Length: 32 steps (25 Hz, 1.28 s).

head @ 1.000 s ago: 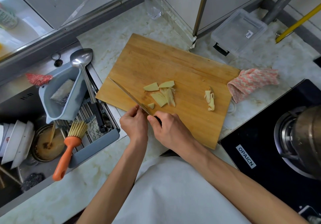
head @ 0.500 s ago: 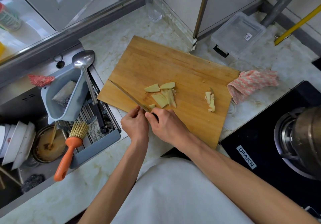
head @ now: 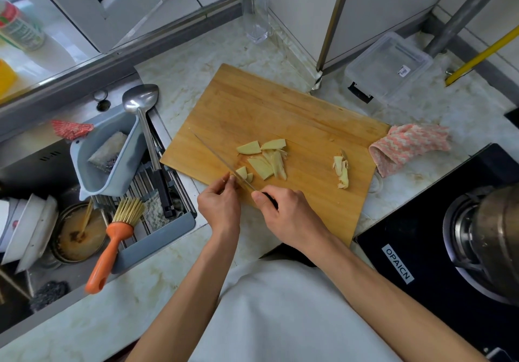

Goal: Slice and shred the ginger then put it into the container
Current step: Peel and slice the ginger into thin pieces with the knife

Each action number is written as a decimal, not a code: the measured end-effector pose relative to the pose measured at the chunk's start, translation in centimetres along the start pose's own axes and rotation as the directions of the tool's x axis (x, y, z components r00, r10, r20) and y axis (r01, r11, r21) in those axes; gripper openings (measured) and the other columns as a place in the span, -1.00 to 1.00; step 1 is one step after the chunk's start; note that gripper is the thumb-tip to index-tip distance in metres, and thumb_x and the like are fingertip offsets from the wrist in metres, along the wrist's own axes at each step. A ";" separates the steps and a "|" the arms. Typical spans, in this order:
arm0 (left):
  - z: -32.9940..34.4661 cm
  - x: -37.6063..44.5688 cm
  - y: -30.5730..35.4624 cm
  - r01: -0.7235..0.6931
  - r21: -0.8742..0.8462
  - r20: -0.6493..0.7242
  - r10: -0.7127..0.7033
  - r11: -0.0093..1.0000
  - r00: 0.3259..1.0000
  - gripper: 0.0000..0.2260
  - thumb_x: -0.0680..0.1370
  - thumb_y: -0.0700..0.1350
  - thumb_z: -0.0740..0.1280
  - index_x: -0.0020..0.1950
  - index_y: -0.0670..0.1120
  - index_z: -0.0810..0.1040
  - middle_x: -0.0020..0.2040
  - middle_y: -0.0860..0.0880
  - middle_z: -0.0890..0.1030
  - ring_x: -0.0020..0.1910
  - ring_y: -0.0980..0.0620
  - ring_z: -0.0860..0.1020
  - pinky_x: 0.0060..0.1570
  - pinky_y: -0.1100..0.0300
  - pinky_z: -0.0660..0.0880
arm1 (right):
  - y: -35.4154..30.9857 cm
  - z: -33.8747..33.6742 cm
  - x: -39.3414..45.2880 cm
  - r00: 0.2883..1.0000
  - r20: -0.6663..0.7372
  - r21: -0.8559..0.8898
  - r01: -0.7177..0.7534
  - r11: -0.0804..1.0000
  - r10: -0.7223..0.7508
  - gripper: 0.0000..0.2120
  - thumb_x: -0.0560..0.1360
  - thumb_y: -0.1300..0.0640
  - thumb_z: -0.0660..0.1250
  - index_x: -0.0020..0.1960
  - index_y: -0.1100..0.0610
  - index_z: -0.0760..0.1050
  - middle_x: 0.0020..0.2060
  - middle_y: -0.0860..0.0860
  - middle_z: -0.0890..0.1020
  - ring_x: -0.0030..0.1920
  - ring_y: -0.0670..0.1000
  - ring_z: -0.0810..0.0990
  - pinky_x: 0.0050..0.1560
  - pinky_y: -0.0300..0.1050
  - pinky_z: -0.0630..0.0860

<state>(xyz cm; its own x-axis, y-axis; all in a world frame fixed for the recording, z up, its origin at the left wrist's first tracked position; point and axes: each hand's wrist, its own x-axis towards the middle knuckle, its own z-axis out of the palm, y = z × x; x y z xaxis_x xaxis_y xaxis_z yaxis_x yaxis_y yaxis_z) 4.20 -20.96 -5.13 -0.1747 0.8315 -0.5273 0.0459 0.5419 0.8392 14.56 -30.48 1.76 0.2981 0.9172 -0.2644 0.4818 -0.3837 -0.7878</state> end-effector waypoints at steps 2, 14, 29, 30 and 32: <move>0.0 0.1 -0.1 0.013 -0.025 0.010 -0.013 1.000 1.000 -0.86 0.48 -0.19 0.48 0.03 -0.15 0.72 -0.09 -0.10 0.73 -0.02 -0.10 0.70 0.11 -0.09 0.61 | -0.3 -0.1 -0.6 1.000 -0.003 -0.002 0.020 1.000 -0.020 -0.62 0.65 -0.09 0.20 -0.13 0.18 0.53 -0.44 0.02 0.52 -0.41 0.06 0.47 -0.35 0.07 0.43; -0.1 -0.2 -0.1 -0.017 -0.019 0.026 0.018 1.000 1.000 -0.86 0.48 -0.17 0.47 0.02 -0.11 0.72 -0.12 -0.05 0.73 -0.05 -0.07 0.70 0.09 -0.09 0.62 | -1.1 -0.1 -0.9 1.000 -0.021 0.015 -0.015 1.000 0.015 -0.61 0.65 -0.08 0.21 -0.25 0.13 0.40 -0.51 -0.07 0.36 -0.45 -0.02 0.33 -0.37 -0.06 0.27; 0.0 -0.5 0.0 -0.081 0.066 0.020 0.080 0.995 0.997 -0.85 0.48 -0.13 0.45 0.02 -0.06 0.74 -0.13 0.01 0.73 -0.06 0.01 0.70 0.06 -0.03 0.63 | -1.5 -0.2 -1.1 1.000 -0.004 0.002 -0.022 1.000 0.022 -0.58 0.66 -0.08 0.19 -0.24 0.19 0.39 -0.51 -0.05 0.37 -0.43 0.04 0.33 -0.36 -0.01 0.29; 0.0 -0.5 0.0 -0.080 0.075 0.011 0.079 0.994 0.997 -0.86 0.48 -0.13 0.46 0.01 -0.06 0.74 -0.14 0.01 0.73 -0.07 0.02 0.70 0.05 -0.03 0.63 | -1.5 -0.2 -1.0 1.000 0.000 0.000 -0.020 1.000 0.020 -0.58 0.66 -0.08 0.19 -0.24 0.19 0.39 -0.51 -0.05 0.37 -0.44 0.03 0.33 -0.37 -0.03 0.28; 0.1 -0.6 0.1 -0.087 0.100 -0.008 0.088 0.991 0.996 -0.86 0.48 -0.13 0.45 0.00 -0.06 0.74 -0.15 0.01 0.73 -0.12 0.06 0.69 0.03 -0.02 0.64 | -1.6 -0.1 -0.6 1.000 0.005 -0.002 -0.018 1.000 0.018 -0.58 0.66 -0.08 0.19 -0.25 0.17 0.38 -0.50 -0.05 0.37 -0.44 0.02 0.34 -0.36 -0.06 0.27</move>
<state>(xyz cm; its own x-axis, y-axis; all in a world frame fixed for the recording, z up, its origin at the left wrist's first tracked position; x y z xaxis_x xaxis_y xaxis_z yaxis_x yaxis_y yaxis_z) 4.41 -21.37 -4.79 -0.1780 0.8751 -0.4501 0.1589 0.4770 0.8644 13.68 -30.47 3.20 0.3027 0.9106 -0.2814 0.4783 -0.4005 -0.7816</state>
